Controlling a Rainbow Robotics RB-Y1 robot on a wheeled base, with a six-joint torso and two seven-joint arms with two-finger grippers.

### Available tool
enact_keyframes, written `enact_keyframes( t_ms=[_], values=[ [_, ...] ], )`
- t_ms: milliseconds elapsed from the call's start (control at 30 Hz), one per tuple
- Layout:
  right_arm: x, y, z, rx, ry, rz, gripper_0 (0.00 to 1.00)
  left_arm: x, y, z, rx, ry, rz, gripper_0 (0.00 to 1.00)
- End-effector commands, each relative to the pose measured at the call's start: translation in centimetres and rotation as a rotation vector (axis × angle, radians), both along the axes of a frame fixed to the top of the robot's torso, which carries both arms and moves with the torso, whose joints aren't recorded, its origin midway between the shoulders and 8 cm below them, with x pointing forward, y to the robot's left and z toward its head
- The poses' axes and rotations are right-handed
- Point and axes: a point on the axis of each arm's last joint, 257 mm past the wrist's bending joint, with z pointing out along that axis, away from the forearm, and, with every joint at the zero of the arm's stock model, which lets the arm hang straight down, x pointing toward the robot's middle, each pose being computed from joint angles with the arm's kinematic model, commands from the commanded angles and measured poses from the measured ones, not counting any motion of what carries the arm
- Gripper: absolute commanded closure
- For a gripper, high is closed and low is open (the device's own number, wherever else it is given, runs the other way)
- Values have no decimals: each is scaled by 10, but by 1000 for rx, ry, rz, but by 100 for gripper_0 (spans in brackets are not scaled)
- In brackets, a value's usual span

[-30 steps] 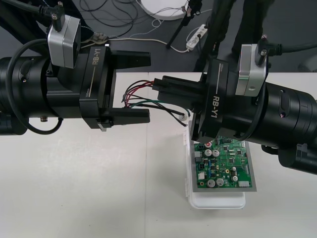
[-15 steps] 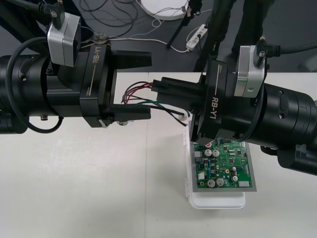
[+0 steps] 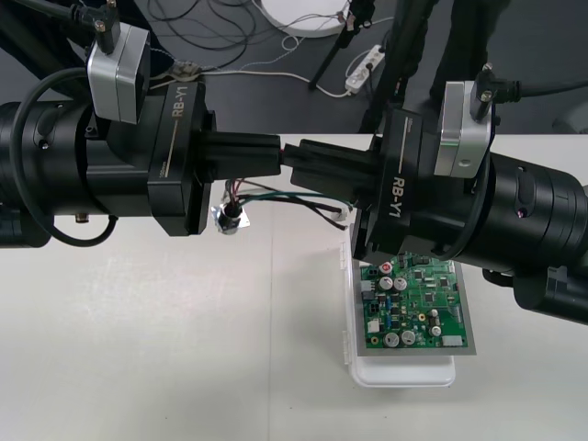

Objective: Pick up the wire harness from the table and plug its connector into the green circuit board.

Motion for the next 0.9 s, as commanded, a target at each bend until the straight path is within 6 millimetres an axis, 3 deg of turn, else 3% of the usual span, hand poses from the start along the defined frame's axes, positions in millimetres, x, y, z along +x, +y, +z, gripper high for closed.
enact_keyframes(
  t_ms=[33, 467, 567, 633, 700, 900],
  values=[
    [-21, 12, 17, 25, -5, 62, 100, -18, -13, 11, -5, -99, -59, 100],
    [-21, 12, 16, 26, 2, 63, 97, -17, -13, 11, -5, -103, -55, 100],
    [-19, 12, 16, 27, 12, 61, 54, -17, -13, 11, -5, -103, -55, 100],
    [-17, 11, 15, 26, 15, 59, 32, -17, -13, 11, -5, -102, -55, 100],
    [-17, 11, 15, 26, 18, 60, 0, -17, -13, 10, -5, -101, -54, 100],
    [-17, 11, 14, 27, 32, 63, 0, -17, -13, 11, -5, -102, -55, 100]
  ],
)
